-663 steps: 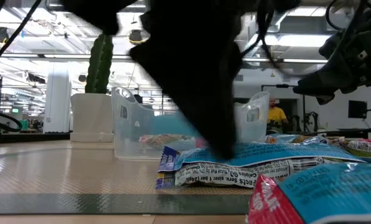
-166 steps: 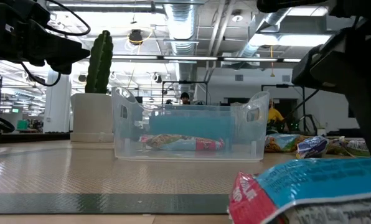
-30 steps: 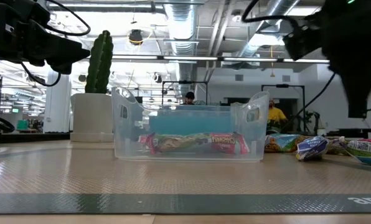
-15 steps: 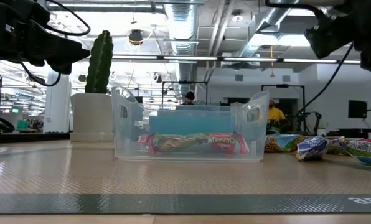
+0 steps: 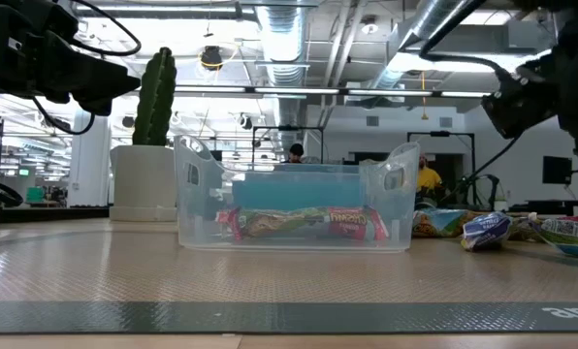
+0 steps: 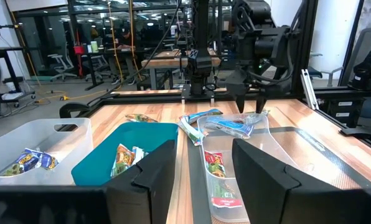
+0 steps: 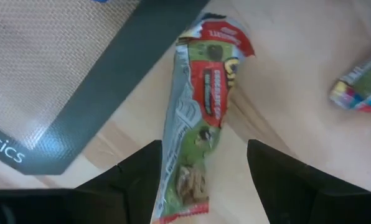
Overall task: Pick and place Granola Bars by type
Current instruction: Put the red granola bar into the bottom transparent bin
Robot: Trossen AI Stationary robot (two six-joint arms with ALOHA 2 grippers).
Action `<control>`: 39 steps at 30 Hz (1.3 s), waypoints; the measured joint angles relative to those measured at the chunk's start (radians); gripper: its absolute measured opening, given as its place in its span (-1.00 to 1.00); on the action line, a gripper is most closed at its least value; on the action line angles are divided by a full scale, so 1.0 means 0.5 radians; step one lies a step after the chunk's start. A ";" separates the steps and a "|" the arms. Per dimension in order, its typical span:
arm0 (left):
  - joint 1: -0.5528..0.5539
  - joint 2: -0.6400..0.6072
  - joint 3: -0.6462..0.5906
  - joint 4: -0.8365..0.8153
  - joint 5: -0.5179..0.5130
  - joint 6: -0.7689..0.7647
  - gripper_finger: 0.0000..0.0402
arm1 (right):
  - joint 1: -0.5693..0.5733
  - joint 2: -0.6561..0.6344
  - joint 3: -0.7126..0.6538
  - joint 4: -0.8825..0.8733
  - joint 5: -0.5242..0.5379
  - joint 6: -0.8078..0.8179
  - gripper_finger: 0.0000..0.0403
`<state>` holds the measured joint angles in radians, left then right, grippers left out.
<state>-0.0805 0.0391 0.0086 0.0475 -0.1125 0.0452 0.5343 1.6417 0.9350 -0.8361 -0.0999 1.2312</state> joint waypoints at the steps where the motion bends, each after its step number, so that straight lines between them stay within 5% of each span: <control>1: 0.000 0.000 0.000 0.000 0.000 0.000 -0.24 | 0.000 0.000 -0.019 0.034 -0.006 0.000 0.12; 11: 0.000 0.000 0.000 0.000 0.000 0.000 -0.24 | -0.005 0.060 -0.101 0.152 -0.014 0.027 0.06; 27: 0.000 0.000 -0.001 0.000 0.000 0.000 -0.24 | -0.037 0.081 -0.104 0.230 -0.059 -0.055 -0.64; 39: 0.000 0.000 -0.001 0.000 0.000 0.000 -0.24 | -0.022 -0.069 -0.035 0.271 0.209 -0.117 -0.70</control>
<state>-0.0804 0.0393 0.0082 0.0476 -0.1127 0.0452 0.5232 1.6074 0.9177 -0.7004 0.0047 1.1728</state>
